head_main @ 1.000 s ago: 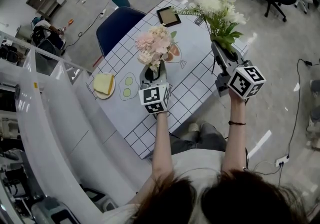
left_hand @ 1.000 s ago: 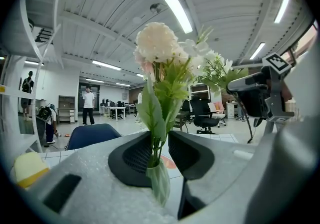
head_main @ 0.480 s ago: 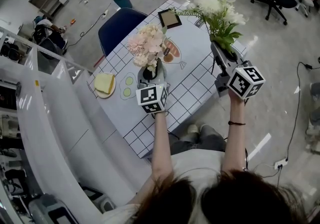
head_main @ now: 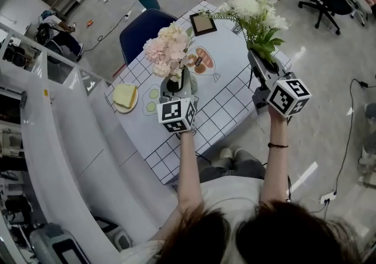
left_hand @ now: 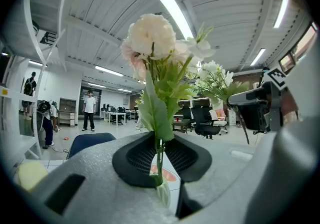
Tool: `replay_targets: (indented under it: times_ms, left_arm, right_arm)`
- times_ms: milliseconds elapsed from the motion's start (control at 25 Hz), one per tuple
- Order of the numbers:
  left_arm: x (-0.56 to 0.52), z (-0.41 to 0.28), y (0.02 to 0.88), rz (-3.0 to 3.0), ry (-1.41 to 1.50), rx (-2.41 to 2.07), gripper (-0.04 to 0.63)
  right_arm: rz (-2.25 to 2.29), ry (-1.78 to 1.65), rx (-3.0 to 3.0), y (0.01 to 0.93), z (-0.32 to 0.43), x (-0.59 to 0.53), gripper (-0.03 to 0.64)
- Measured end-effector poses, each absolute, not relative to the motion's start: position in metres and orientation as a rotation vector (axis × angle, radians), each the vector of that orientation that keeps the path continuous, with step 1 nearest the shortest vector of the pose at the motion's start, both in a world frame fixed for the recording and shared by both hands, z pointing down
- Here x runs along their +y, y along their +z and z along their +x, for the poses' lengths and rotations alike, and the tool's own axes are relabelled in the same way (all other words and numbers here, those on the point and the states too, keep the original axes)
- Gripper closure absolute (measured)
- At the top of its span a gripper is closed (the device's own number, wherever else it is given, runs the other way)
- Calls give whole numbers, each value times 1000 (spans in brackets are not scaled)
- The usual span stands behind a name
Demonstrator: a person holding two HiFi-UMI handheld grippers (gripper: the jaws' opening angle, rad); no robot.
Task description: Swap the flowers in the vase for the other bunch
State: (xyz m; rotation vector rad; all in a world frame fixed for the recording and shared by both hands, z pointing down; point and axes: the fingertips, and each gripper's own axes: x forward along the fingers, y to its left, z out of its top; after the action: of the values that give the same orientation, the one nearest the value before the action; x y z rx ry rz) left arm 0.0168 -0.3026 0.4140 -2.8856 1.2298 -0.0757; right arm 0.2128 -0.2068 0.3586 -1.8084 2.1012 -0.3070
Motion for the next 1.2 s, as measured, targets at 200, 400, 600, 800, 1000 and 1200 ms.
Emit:
replay_targets:
  times_ms: [200,400,600,800,1000,1200]
  left_arm:
    - [-302,15,402,-2878,-59,1235,532]
    - [-299,11,390,-2876,-26,1246,532]
    - [-295,8,375,-2875,19,1251,532]
    - [-289,-1,363,-2886,76,1268,532]
    - [-287,-3,359,-2861,90,1308,532]
    - [-288,-7,352,-2834,108,1337,532]
  right_arm:
    - [-1791,-302,2114,353,210,-208,561]
    - [-1771,-298,2132,349,207,-210,561]
    - [-1746,-298,2151,344,202,-212,561]
    - [-1715,-292,2175,338,193,-214,563]
    - [-1677,-289,2209,332,186,-215,561]
    - [-1657,-283,2231,327,181,-214,561]
